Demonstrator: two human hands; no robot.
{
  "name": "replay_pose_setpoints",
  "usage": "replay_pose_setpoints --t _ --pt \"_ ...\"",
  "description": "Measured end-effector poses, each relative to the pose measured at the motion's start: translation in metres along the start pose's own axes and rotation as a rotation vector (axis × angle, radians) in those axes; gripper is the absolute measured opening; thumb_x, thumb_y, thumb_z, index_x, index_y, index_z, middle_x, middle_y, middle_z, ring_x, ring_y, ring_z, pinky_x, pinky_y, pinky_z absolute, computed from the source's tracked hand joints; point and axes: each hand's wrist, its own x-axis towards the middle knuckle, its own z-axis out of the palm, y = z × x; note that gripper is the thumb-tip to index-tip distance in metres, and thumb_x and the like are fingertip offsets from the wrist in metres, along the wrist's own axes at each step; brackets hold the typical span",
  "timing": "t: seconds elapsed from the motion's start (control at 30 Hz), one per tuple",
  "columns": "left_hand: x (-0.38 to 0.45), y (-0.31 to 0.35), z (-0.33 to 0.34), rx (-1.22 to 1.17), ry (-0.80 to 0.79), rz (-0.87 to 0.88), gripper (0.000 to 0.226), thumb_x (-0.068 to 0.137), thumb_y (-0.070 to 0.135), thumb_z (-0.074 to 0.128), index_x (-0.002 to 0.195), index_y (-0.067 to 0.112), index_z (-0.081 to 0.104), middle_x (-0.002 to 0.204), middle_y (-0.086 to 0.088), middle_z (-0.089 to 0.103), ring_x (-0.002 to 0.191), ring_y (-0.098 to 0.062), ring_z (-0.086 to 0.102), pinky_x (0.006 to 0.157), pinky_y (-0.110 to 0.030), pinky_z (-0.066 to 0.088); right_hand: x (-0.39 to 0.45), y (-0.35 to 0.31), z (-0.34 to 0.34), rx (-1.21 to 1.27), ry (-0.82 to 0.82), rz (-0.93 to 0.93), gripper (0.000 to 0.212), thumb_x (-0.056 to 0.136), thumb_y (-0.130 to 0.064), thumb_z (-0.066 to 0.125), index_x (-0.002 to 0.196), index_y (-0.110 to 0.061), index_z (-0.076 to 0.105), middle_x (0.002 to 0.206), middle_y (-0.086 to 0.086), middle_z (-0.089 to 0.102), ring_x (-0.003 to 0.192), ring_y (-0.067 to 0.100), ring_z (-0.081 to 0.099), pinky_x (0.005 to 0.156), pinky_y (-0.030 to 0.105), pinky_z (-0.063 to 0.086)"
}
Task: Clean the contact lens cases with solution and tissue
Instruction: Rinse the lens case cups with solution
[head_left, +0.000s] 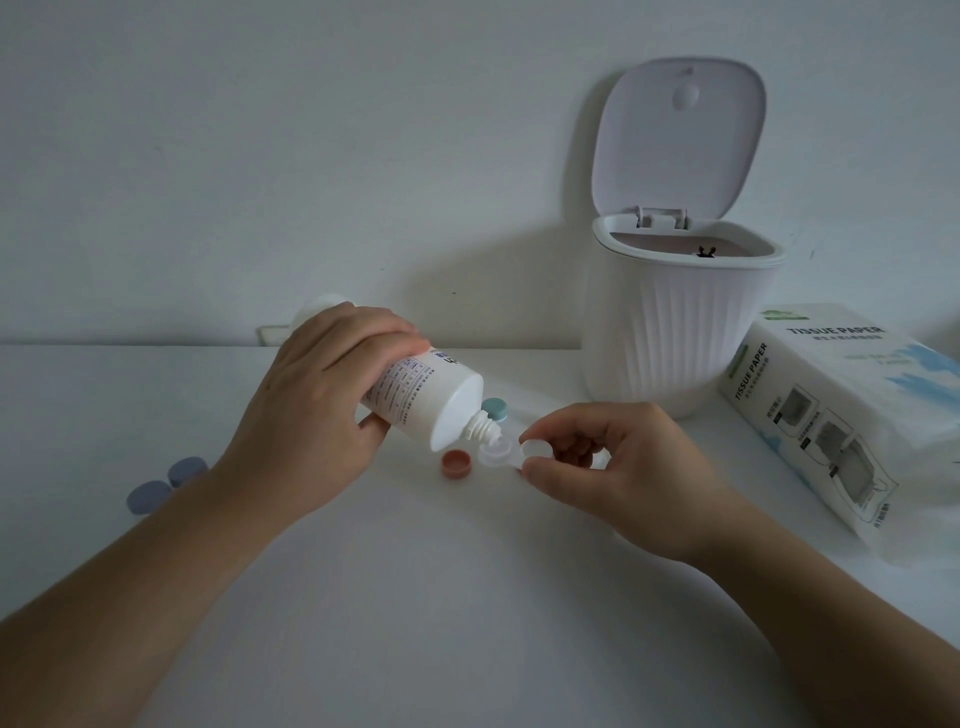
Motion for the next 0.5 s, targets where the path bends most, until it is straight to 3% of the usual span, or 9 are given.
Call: replay_pose_setpoints --t 0.33,0.5 --pt "-0.0017 -0.0010 0.0012 -0.010 -0.023 -0.054 0.061 0.065 -0.010 0.083 0.122 0.005 0.067 0.125 -0.008 0.065 0.118 -0.033 0.059 0.112 -0.048 0.039 0.0004 0.0006 -0.0014 -0.026 0.005 -0.002 0.008 0.081 -0.024 0.080 0.089 -0.027 0.078 0.075 -0.005 0.071 0.061 0.002 0.059 0.060 0.014 0.048" --pt "-0.0026 -0.0014 0.0004 -0.036 -0.035 -0.097 0.063 0.064 -0.008 0.083 0.123 0.007 0.066 0.126 -0.006 0.064 0.119 -0.031 0.057 0.109 -0.044 0.042 0.0005 0.0006 -0.0013 -0.022 0.010 0.003 0.009 0.082 -0.025 0.080 0.090 -0.027 0.078 0.077 0.000 0.072 0.067 0.017 0.064 0.062 0.020 0.050"
